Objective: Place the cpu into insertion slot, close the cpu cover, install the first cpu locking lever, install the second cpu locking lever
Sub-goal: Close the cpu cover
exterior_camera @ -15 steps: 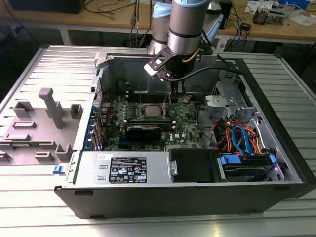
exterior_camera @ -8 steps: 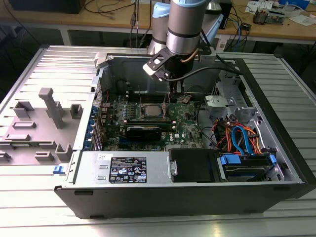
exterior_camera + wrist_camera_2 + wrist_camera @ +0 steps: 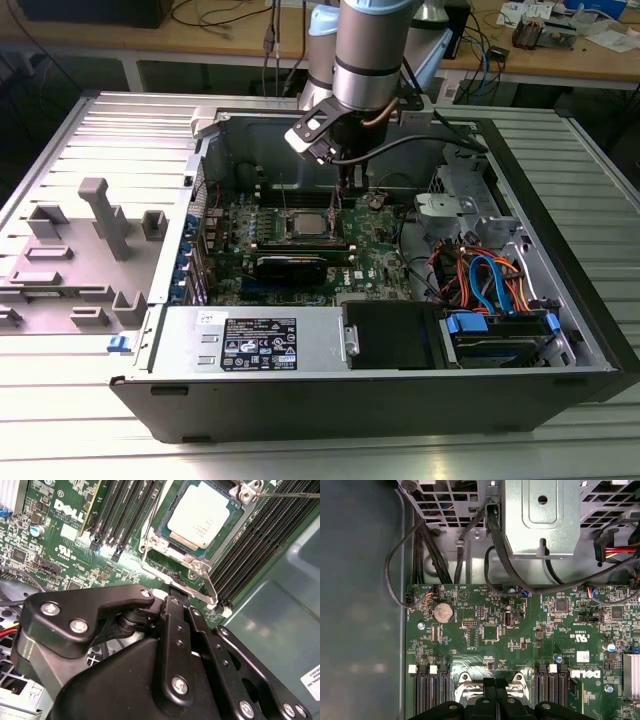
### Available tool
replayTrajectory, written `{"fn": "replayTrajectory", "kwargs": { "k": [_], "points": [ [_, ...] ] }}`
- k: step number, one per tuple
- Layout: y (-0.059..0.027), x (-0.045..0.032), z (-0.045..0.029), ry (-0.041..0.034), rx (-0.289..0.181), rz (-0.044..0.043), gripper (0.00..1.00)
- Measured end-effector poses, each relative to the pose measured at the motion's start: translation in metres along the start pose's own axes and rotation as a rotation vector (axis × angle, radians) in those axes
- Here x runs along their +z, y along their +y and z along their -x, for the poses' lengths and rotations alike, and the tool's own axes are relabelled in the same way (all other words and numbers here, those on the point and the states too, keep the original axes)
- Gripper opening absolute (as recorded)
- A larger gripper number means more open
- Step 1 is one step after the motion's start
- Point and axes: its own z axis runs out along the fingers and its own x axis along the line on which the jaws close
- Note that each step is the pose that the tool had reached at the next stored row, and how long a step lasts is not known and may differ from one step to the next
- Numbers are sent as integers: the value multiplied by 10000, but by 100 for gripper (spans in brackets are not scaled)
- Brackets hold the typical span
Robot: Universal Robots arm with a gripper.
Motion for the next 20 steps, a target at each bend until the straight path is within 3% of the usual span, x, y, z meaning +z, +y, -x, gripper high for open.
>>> {"fn": "replayTrajectory", "kwargs": {
  "k": [20],
  "points": [
    [-122,-1,-1,0,0,0,11]
  ]
}}
